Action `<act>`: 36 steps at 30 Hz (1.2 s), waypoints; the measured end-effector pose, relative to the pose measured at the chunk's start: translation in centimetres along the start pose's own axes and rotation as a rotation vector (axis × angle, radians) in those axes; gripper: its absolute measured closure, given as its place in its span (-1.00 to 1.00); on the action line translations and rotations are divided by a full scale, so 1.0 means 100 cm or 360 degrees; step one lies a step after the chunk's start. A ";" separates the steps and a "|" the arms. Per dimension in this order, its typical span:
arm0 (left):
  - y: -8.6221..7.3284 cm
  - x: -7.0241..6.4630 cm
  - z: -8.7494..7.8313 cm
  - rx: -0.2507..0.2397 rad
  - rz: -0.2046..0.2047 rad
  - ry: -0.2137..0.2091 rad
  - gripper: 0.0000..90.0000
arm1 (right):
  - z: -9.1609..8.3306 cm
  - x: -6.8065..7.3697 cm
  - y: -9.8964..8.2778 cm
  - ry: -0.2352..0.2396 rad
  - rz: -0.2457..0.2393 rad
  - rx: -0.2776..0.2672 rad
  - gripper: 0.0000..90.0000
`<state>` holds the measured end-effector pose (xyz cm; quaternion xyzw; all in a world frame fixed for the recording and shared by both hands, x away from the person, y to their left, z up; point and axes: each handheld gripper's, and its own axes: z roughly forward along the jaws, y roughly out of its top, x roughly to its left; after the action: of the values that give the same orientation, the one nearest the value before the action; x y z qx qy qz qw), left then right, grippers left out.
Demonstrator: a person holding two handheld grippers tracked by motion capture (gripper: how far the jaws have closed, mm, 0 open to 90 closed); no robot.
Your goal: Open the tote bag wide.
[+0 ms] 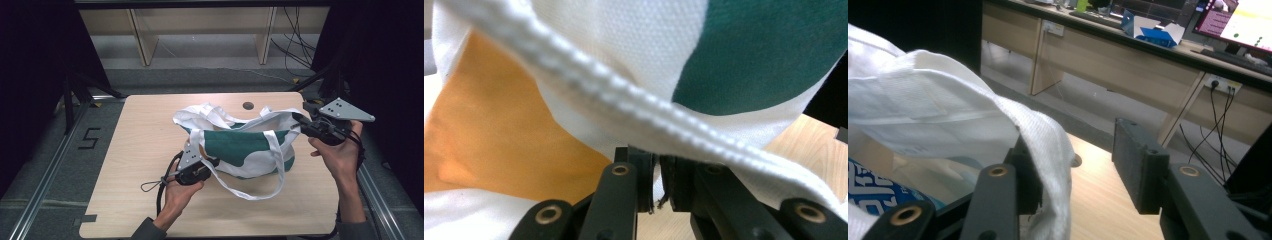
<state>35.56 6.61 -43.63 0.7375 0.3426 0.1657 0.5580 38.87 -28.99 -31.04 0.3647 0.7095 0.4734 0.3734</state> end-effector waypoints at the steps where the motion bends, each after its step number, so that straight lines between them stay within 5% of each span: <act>1: 0.000 0.000 0.000 0.0002 0.0001 -0.0005 0.86 | 0.002 -0.002 -0.001 -0.0006 0.0015 -0.0006 0.25; 3: 0.000 -0.002 -0.001 0.0007 0.0011 -0.0002 0.86 | 0.005 -0.008 -0.004 0.0035 0.0046 -0.0001 0.20; 4: 0.000 -0.002 0.000 0.0005 -0.0001 -0.0004 0.86 | 0.005 -0.009 -0.005 0.0053 0.0113 0.0016 0.15; 5: 0.001 -0.002 0.001 0.0001 0.0008 -0.0028 0.86 | 0.002 -0.014 -0.003 0.0151 0.0200 -0.0012 0.04; 7: 0.001 -0.002 0.001 0.0001 0.0001 -0.0025 0.86 | -0.003 -0.014 0.000 0.0205 0.0253 -0.0022 0.03; 9: 0.002 -0.003 0.002 -0.0003 -0.0022 -0.0029 0.86 | -0.014 -0.015 0.011 0.0222 0.0160 0.0005 0.00; 11: 0.002 -0.005 0.002 0.0000 0.0001 -0.0029 0.86 | -0.022 -0.013 0.014 0.0229 0.0156 -0.0055 0.02; 17: 0.004 -0.007 0.004 0.0008 -0.0019 -0.0027 0.85 | -0.040 -0.001 0.022 0.0248 0.0116 -0.0050 0.02; 20: 0.006 -0.007 0.004 0.0003 0.0016 -0.0014 0.85 | -0.053 0.025 0.020 0.0327 0.0029 0.0025 0.03; 24: 0.006 -0.005 0.005 -0.0005 0.0016 -0.0023 0.85 | -0.054 0.039 0.009 0.0440 0.0035 0.0106 0.02; 28: 0.007 -0.006 0.007 -0.0011 -0.0004 -0.0021 0.85 | -0.035 0.054 -0.006 0.0548 0.0045 0.0260 0.03; 29: 0.007 -0.006 0.007 -0.0002 0.0000 0.0000 0.85 | -0.026 0.055 -0.010 0.0444 -0.0042 0.0279 0.42; 30: 0.007 -0.005 0.007 -0.0009 0.0004 -0.0008 0.85 | -0.026 0.055 -0.010 0.0444 -0.0042 0.0279 0.42; 31: 0.008 -0.004 0.008 -0.0020 -0.0014 -0.0021 0.86 | -0.019 0.048 -0.011 0.0370 -0.0114 0.0248 0.85; 34: 0.011 -0.005 0.010 -0.0024 -0.0047 -0.0024 0.86 | -0.012 0.043 -0.014 0.0410 -0.0130 0.0202 0.95; 36: 0.013 -0.009 0.011 -0.0036 -0.0113 -0.0066 0.86 | -0.006 0.041 -0.014 0.0340 -0.0190 0.0177 0.96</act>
<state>36.00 5.07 -42.67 0.7219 0.3549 0.1343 0.5787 36.25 -26.03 -32.94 0.2895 0.7909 0.4464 0.3022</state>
